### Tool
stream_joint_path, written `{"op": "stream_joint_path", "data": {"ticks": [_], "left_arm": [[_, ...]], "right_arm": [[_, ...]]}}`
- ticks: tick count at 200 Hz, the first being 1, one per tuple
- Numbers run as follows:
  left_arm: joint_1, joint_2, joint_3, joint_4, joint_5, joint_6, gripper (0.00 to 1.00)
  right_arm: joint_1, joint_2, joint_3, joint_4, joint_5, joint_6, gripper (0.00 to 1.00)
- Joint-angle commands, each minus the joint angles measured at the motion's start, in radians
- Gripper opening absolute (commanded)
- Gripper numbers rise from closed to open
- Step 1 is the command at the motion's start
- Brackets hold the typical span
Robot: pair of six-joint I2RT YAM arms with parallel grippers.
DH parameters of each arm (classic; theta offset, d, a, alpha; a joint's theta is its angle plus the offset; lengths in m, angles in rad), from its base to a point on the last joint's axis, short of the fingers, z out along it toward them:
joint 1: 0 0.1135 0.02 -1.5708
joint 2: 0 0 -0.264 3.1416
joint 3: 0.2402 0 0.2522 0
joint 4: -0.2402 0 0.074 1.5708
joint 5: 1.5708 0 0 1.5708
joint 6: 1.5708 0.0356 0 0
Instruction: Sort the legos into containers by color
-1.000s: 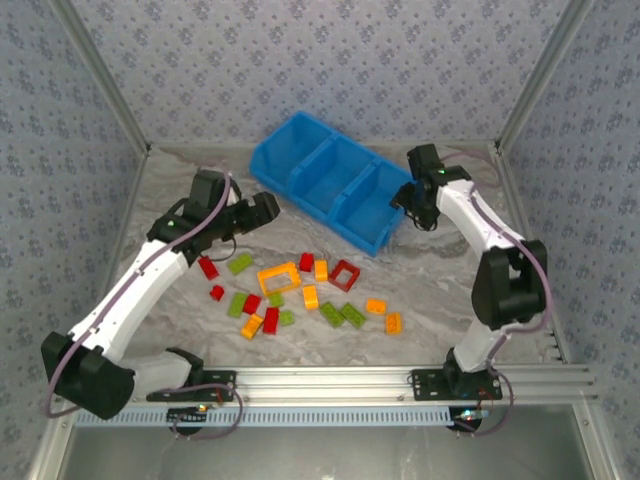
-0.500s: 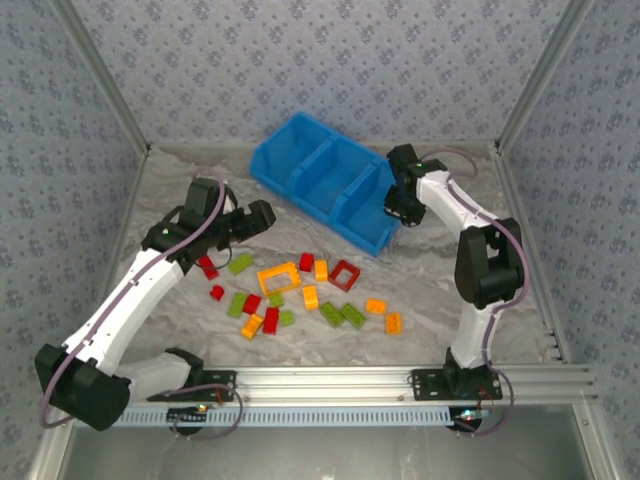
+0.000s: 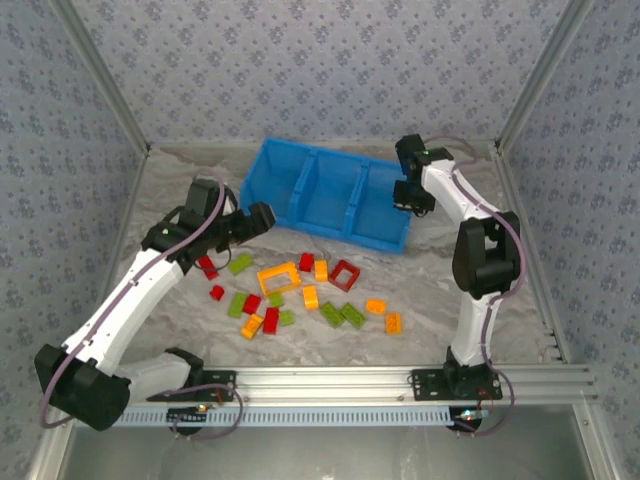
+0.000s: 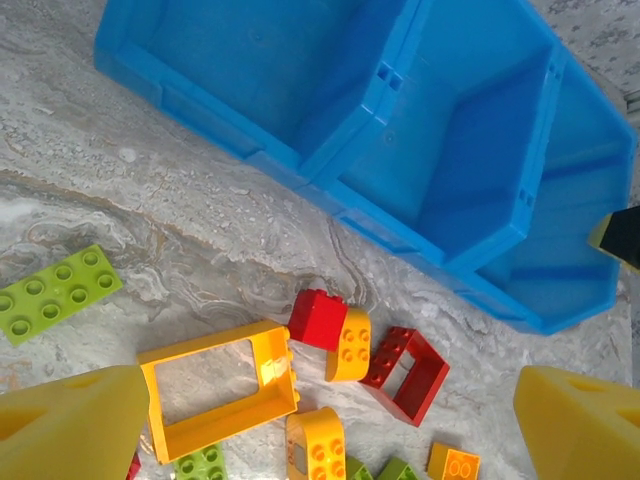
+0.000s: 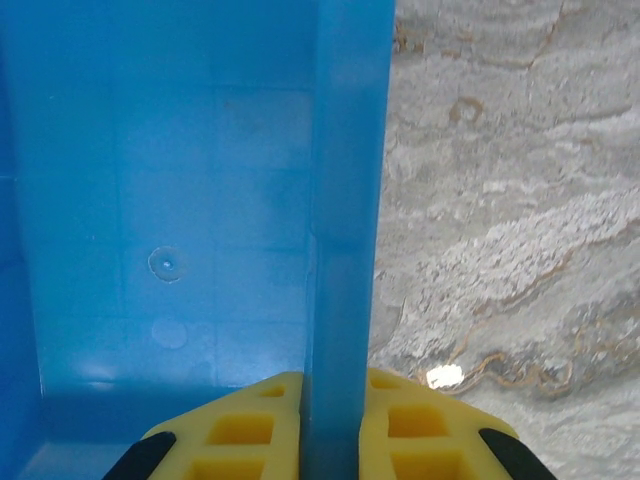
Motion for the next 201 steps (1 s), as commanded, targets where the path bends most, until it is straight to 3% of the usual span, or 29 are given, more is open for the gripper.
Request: {"op": "stream_joint_path", "data": {"ticks": [1,59,106,130,166,187,201], "left_arm": [[-0.003,-0.033,0.025,-0.051,-0.01,0.016,0.94],[-0.002,-0.067,0.012,-0.082,-0.019,0.021,0.94],[-0.003,-0.081,-0.007,-0.092,-0.029,0.006,0.94],[-0.003,-0.083,-0.011,-0.097,-0.038,-0.005,0.94],[-0.003,-0.078,-0.004,-0.115,-0.057,-0.019,0.93],[-0.002,-0.072,-0.003,-0.108,-0.027,-0.01,0.93],[-0.003,-0.074,-0.003,-0.1,0.018,0.014,0.93]], "right_arm": [[-0.004,0.025,0.061,-0.052,0.016,-0.128,0.09],[0.0,0.101,0.127,-0.049,-0.091,-0.246,0.09],[0.004,0.158,0.204,-0.083,-0.082,-0.26,0.11],[0.005,0.148,0.213,-0.093,-0.046,-0.235,0.24],[0.004,0.014,0.213,-0.095,0.039,-0.132,0.56],[0.02,-0.143,0.121,-0.1,0.129,0.011,0.6],[0.035,-0.295,-0.056,-0.043,0.094,0.14,0.58]]}}
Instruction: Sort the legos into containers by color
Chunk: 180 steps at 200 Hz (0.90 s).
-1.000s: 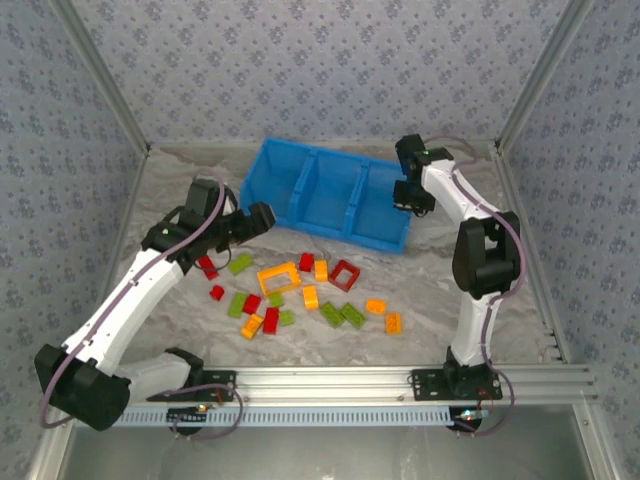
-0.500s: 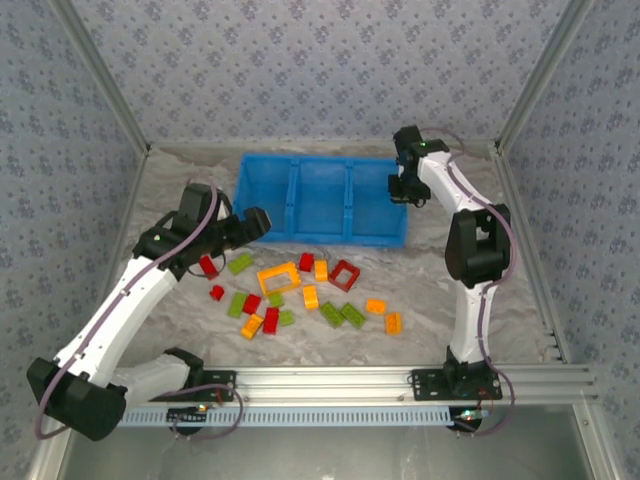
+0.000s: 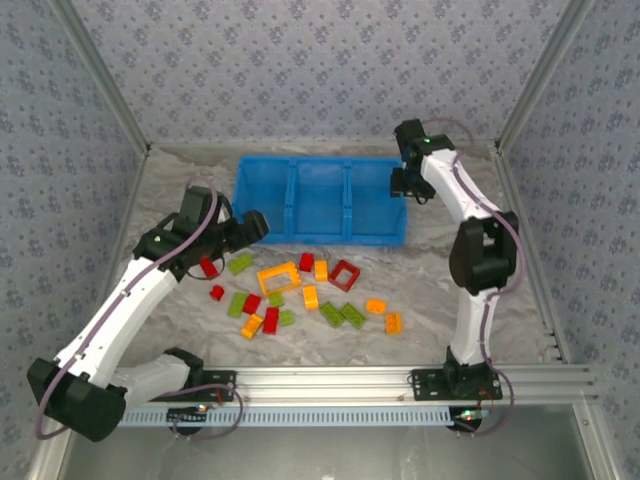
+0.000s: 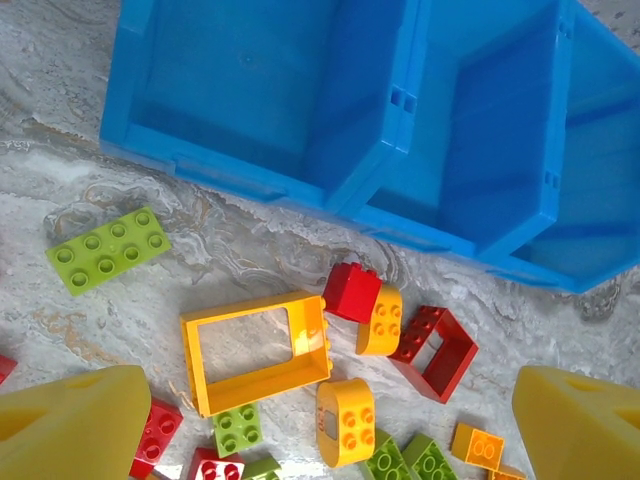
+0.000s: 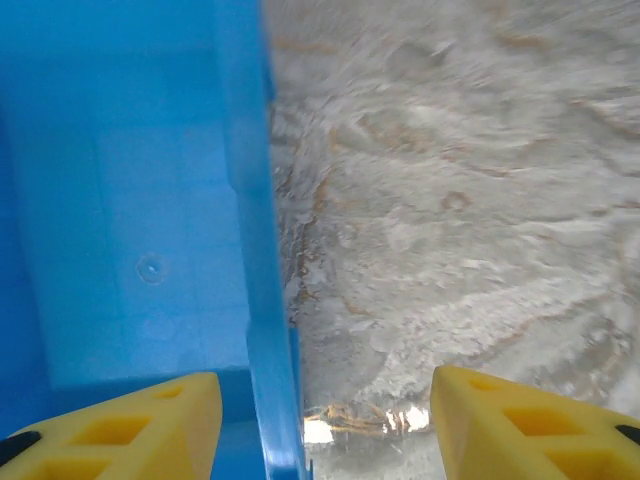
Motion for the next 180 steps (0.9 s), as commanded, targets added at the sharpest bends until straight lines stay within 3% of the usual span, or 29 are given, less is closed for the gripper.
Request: {"op": "stream_joint_path", "data": {"ticks": [1,29,58,100,131,180], "left_arm": [[-0.004,-0.015,0.011,-0.013,0.05,0.024,0.93],[-0.029,-0.066,-0.003,-0.018,0.122,0.076,0.92],[-0.092,-0.189,-0.082,0.05,0.179,0.115,0.93],[-0.146,-0.274,-0.206,0.057,0.142,0.071,0.93],[-0.151,-0.295,-0.225,0.057,0.129,0.048,0.93],[-0.156,-0.314,-0.214,0.025,0.121,0.051,0.93]], "right_arm": [[0.024,-0.275,-0.189,0.01,0.044,0.232,0.58],[0.165,-0.526,-0.565,0.21,-0.102,0.486,0.55],[0.311,-0.566,-0.793,0.369,-0.192,0.69,0.56],[0.435,-0.403,-0.783,0.444,-0.194,0.762,0.53],[0.454,-0.293,-0.773,0.498,-0.221,0.787,0.5],[0.463,-0.219,-0.746,0.413,-0.214,0.824,0.42]]}}
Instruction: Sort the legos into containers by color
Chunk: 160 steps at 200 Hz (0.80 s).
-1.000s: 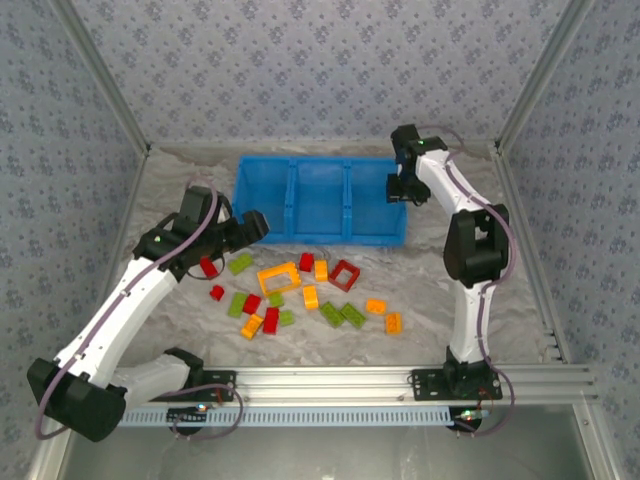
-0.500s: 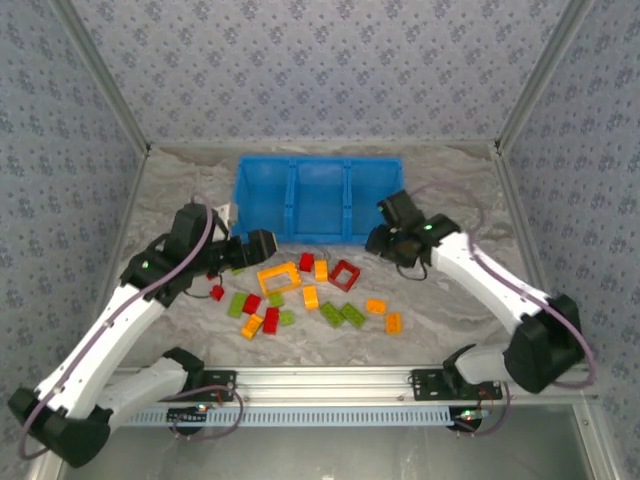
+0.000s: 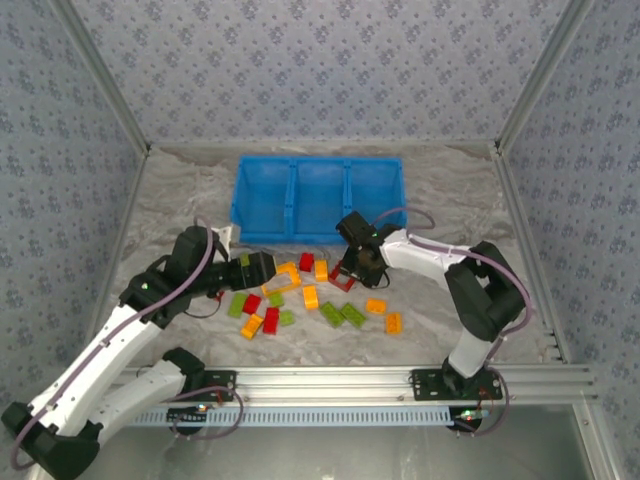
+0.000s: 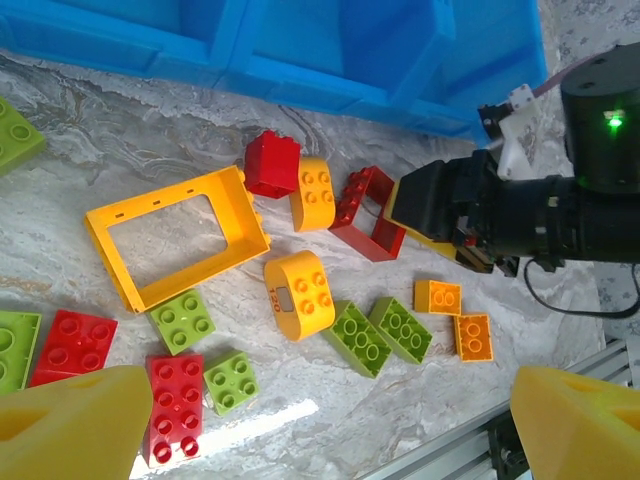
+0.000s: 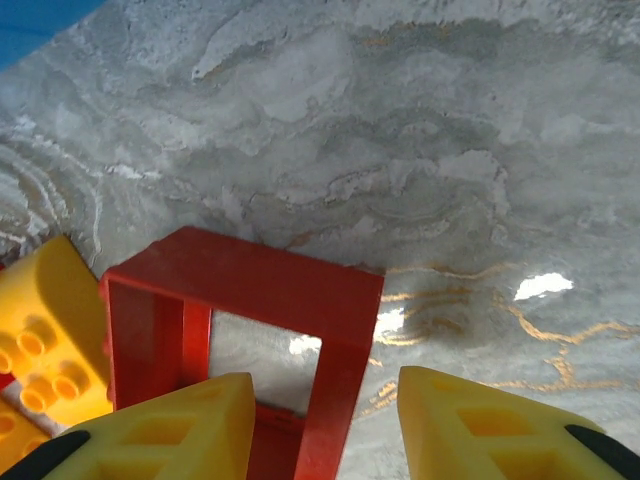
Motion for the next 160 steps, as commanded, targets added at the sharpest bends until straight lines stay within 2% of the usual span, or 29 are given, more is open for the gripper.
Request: {"op": "stream_joint_path", "data": {"ticks": [1,29,54,90,116,135,160], "left_arm": [[-0.011,-0.02,0.015,-0.013,-0.013,-0.005,0.93],[-0.011,-0.022,0.016,-0.012,-0.014,-0.008,0.93],[-0.011,-0.016,0.021,-0.004,-0.01,-0.009,0.93],[-0.01,0.001,0.048,0.008,-0.013,-0.011,0.93],[-0.011,0.029,0.079,0.019,-0.023,-0.018,0.93],[-0.01,0.057,0.099,0.054,-0.033,-0.019,0.93],[-0.012,0.095,0.124,0.065,-0.052,-0.021,0.93]], "right_arm": [[0.014,0.009,0.019,-0.044,0.002,0.048,0.41],[0.014,0.029,0.013,-0.025,0.023,0.049,0.26],[0.019,0.01,0.055,-0.113,0.087,0.05,0.14],[0.018,-0.086,0.163,-0.341,0.198,-0.014,0.09],[-0.021,-0.134,0.263,-0.448,0.278,-0.148,0.09],[-0.087,-0.082,0.359,-0.465,0.315,-0.298,0.09],[-0.167,0.068,0.489,-0.459,0.351,-0.447,0.08]]}}
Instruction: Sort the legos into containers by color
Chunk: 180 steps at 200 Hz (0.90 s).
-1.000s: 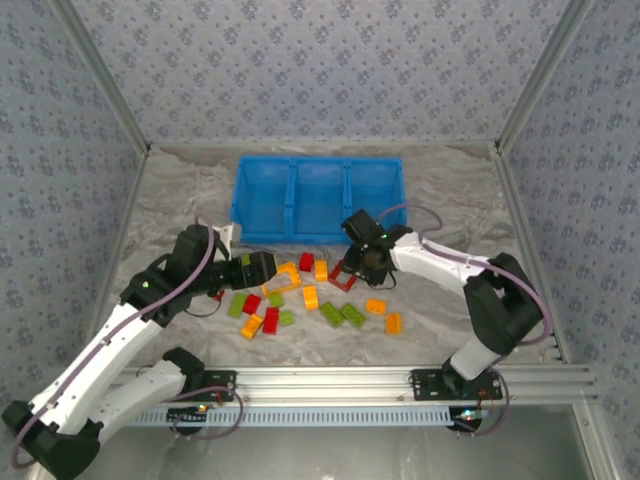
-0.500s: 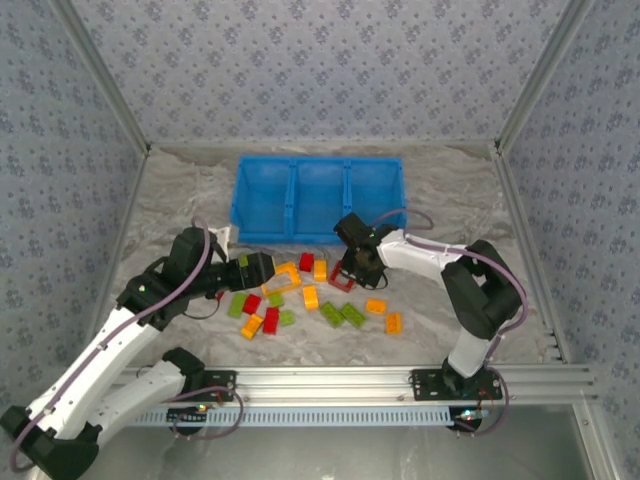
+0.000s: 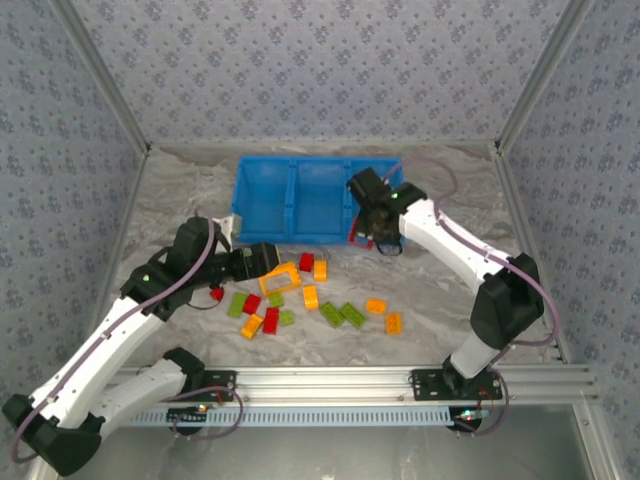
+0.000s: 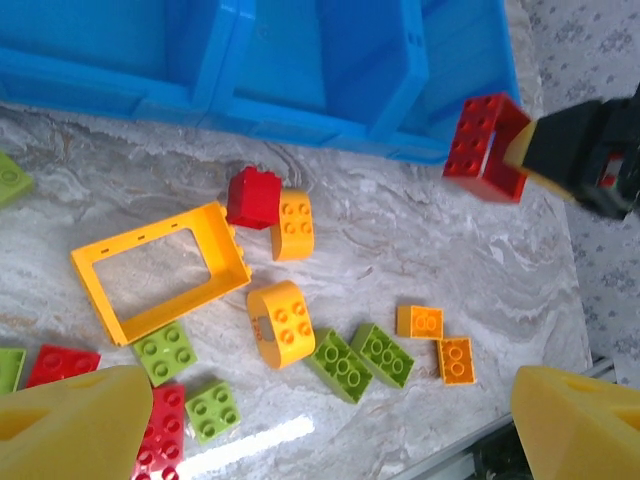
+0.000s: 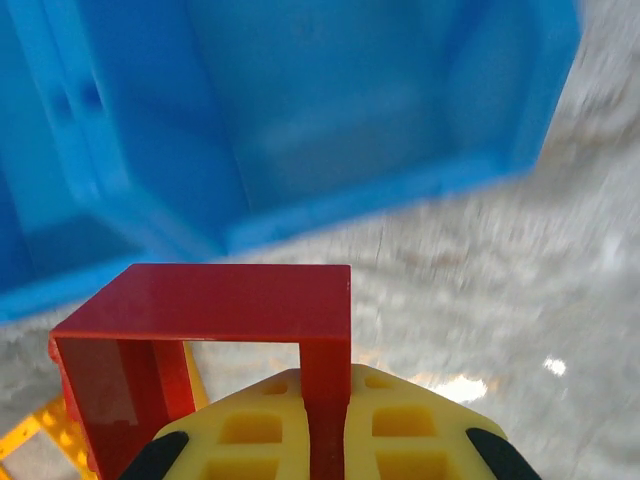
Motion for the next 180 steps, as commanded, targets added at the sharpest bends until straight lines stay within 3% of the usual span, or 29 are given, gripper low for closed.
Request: {"op": "stream_joint_path", "data": {"ticks": [1,37,88,110,143,180], "left_arm": [[-0.004,0.028,0.05,0.038,-0.029,-0.013,0.93],[-0.004,0.07,0.088,-0.049,-0.111,-0.049,0.92],[-0.005,0.09,0.082,-0.152,-0.188,-0.15,0.9],[-0.003,0.088,0.074,-0.177,-0.207,-0.178,0.9],[-0.003,0.094,0.069,-0.204,-0.245,-0.241,0.88],[0.037,0.156,0.098,-0.259,-0.282,-0.295,0.84]], "right_arm": [[-0.071,0.14,0.093,-0.069,0.09,-0.203,0.08],[-0.143,0.349,0.294,-0.086,0.046,-0.303,0.08],[-0.18,0.548,0.454,-0.173,0.0,-0.276,0.15],[-0.181,0.551,0.458,-0.17,0.001,-0.274,0.29],[-0.177,0.514,0.512,-0.192,0.019,-0.283,0.39],[-0.164,0.343,0.569,-0.205,0.079,-0.283,0.51]]}}
